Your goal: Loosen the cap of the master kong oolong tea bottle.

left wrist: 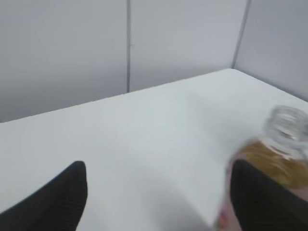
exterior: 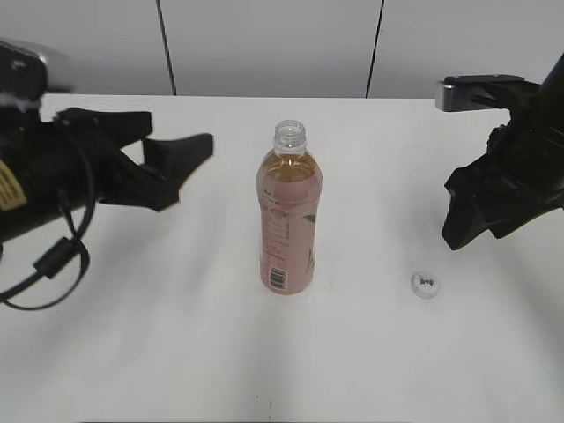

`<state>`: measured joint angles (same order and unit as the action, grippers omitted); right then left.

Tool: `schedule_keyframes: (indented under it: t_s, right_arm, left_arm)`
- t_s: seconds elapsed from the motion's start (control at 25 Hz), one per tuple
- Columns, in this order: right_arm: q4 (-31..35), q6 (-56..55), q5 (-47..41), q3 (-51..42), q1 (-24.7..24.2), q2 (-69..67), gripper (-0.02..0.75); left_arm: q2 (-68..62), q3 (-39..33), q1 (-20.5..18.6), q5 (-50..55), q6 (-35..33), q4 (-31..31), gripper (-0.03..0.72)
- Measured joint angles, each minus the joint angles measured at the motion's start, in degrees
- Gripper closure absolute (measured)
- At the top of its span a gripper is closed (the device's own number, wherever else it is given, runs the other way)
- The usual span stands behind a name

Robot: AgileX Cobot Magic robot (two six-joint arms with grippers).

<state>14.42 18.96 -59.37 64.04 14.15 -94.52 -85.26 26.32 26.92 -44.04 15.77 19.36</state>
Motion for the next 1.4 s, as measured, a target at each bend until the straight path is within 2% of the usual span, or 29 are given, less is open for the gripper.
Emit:
schedule_keyframes:
  t_s: [0.2, 0.32, 0.44, 0.56, 0.68, 0.84, 0.92, 1.04, 1.12, 1.24, 1.32, 1.4]
  right_arm:
    - [-0.05, -0.06, 0.00, 0.00, 0.00, 0.00, 0.256]
    - [-0.05, -0.06, 0.00, 0.00, 0.00, 0.00, 0.256]
    - [-0.05, -0.29, -0.06, 0.00, 0.00, 0.00, 0.256]
    - [-0.09, -0.73, -0.18, 0.00, 0.00, 0.00, 0.256]
    - [-0.09, -1.50, -0.18, 0.00, 0.00, 0.00, 0.256]
    - [-0.16, -2.06, -0.64, 0.00, 0.00, 0.00, 0.256]
    - [-0.20, -2.17, -1.44, 0.00, 0.00, 0.00, 0.256]
    - [-0.20, -2.35, -3.19, 0.00, 0.00, 0.00, 0.256]
    - [0.02, -2.35, -4.43, 0.00, 0.00, 0.13, 0.256]
    - [0.21, -2.35, -5.96, -0.24, 0.00, 1.83, 0.256]
    - [0.21, -2.35, -5.61, -0.88, 0.00, 4.85, 0.256]
    - [0.25, -2.50, -4.06, -1.58, 0.00, 8.30, 0.256]
  left_arm:
    - [2.16, 0.00, -10.01, 1.30, 5.98, 0.47, 0.135]
    - [2.16, 0.00, -17.13, 2.35, 13.31, 2.85, 0.135]
    - [2.26, 0.10, -24.22, 3.41, 26.72, 11.17, 0.135]
    - [3.22, 1.72, -28.82, 6.22, 36.63, 25.01, 0.135]
    - [5.62, 3.92, -28.48, 11.50, 40.31, 34.86, 0.141]
    - [8.96, 5.76, -24.87, 18.54, 39.88, 42.59, 0.185]
    - [9.76, 6.44, -22.06, 22.86, 35.88, 47.34, 0.211]
    - [9.94, 6.61, -19.39, 26.08, 25.77, 50.92, 0.230]
    - [11.00, 6.61, -18.96, 28.76, 23.25, 50.43, 0.234]
    - [14.71, 6.62, -18.89, 39.89, 22.19, 48.93, 0.234]
    - [17.92, 6.90, -18.89, 50.54, 22.04, 41.14, 0.235]
    - [22.01, 7.65, -18.89, 57.32, 21.16, 26.09, 0.235]
